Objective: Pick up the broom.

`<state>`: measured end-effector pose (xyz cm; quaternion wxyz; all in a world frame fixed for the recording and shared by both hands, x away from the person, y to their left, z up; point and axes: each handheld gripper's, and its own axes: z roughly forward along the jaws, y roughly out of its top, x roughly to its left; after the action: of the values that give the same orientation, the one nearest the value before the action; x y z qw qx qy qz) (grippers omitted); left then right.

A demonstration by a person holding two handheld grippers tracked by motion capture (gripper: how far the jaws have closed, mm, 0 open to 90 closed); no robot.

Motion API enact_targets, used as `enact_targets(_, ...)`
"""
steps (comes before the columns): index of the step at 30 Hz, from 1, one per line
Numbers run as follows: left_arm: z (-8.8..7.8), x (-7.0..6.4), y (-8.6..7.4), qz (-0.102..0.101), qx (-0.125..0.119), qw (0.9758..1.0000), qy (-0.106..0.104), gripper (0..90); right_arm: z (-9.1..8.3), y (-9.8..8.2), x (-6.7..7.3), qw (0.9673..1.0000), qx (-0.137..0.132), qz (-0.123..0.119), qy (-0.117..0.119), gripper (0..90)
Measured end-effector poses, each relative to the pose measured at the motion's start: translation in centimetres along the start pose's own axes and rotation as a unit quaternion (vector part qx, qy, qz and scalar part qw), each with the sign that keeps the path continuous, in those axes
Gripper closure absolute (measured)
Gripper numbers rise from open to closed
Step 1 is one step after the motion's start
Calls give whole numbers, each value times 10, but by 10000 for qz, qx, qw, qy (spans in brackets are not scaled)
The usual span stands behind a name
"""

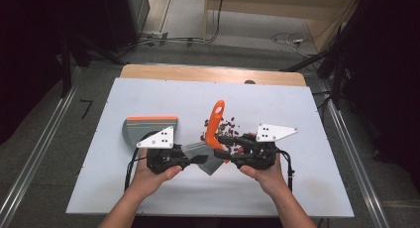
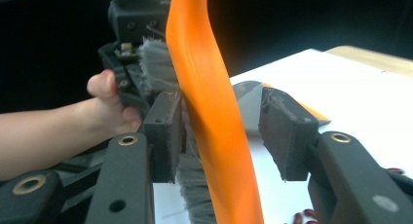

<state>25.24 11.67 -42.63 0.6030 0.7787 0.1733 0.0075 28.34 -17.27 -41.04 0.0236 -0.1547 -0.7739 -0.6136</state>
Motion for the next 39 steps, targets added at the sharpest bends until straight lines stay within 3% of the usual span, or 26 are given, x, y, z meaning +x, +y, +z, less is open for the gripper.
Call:
enact_targets(11,-2,1,0,-43,-110,9996,-249,856,5,-7,-5,9984,45,137,544,585)
enact_targets(21,-3,4,-2,-157,-116,9992,-360,856,6,-7,-6,9978,153,155,634,671)
enact_targets(26,-4,7,-3,-294,-190,9983,-459,846,6,-4,0,9987,164,72,484,678)
enact_targets(31,-7,9,-4,-398,-227,9985,-310,763,7,0,6,9995,258,-17,185,680)
enact_targets(33,-10,10,-5,-463,-264,9986,-64,703,8,2,7,9994,333,-33,63,680)
enact_targets(39,-20,13,-9,-581,-314,9973,317,481,3,5,4,9989,354,64,-293,682)
